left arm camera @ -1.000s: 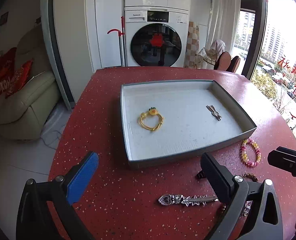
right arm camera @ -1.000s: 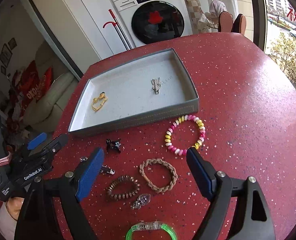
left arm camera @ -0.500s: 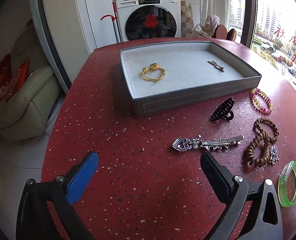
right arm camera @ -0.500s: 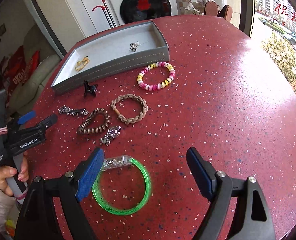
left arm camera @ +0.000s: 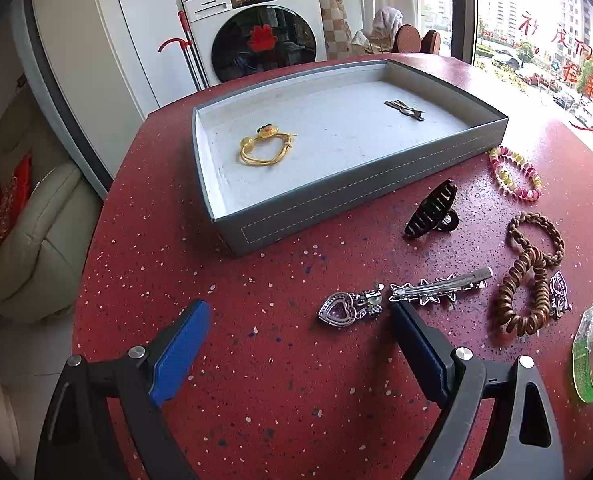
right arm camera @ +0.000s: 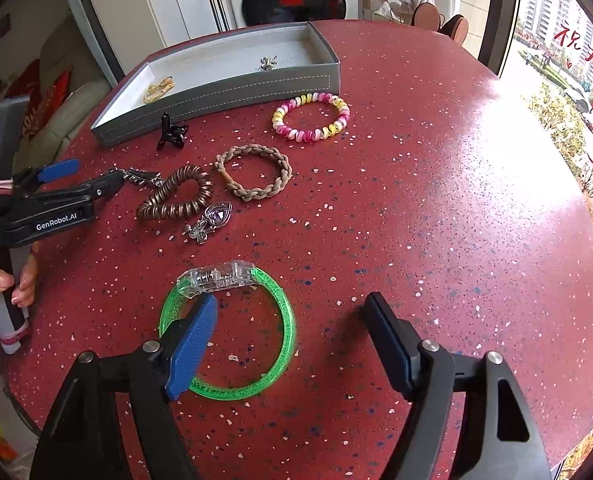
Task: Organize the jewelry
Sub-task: 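Withdraw both open tools from the tray toward the remaining jewelry, then grasp the green bangle with the right tool while the left grasps the heart charm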
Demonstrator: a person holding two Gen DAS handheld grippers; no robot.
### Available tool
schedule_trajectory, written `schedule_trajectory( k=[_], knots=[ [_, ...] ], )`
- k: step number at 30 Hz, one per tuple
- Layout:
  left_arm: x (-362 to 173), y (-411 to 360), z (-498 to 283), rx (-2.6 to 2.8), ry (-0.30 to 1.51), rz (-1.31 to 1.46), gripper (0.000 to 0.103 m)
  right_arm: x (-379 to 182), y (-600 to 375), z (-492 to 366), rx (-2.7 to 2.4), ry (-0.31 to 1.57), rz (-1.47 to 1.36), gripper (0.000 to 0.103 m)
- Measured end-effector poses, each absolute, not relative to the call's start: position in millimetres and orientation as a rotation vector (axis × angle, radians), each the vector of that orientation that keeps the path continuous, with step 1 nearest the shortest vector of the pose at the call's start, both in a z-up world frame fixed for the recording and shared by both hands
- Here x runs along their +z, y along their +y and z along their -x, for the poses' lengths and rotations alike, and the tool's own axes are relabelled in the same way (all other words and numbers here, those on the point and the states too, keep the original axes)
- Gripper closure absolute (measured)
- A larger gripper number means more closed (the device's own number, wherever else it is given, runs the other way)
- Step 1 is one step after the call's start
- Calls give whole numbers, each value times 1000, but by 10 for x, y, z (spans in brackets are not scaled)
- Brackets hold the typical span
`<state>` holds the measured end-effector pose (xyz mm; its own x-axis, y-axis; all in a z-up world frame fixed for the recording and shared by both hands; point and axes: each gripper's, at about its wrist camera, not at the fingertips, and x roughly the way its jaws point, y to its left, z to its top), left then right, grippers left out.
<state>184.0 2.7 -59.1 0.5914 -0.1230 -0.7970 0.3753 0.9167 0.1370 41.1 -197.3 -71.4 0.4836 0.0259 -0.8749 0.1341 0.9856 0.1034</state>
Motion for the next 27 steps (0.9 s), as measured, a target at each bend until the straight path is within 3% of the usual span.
schedule_trajectory(
  k=[4, 9, 13, 16, 18, 19, 21, 27],
  knots=[
    [-571, -34, -1872, -324, 899, -306, 8, -711, -1897, -401, -70, 1066, -115, 37],
    [-560, -97, -1808, -368, 890, -320, 28, -697, -1829, -410, -74, 1072, -69, 49],
    [-549, -131, -1779, -419, 908, -300, 51, -687, -1804, -424, -72, 1074, -58, 58],
    [-545, -155, -1751, -419, 908, -303, 55, -681, -1800, -429, -73, 1073, -59, 68],
    [-547, -138, -1724, -418, 909, -294, 55, -674, -1802, -426, -72, 1071, -65, 86],
    [-542, -127, -1715, -417, 909, -286, 56, -673, -1812, -429, -74, 1070, -72, 89],
    [-527, -87, -1698, -416, 910, -261, 69, -675, -1837, -422, -69, 1066, -95, 92],
    [-553, 23, -1664, -399, 929, -196, 68, -669, -1919, -381, -54, 1057, -153, 95]
  ],
)
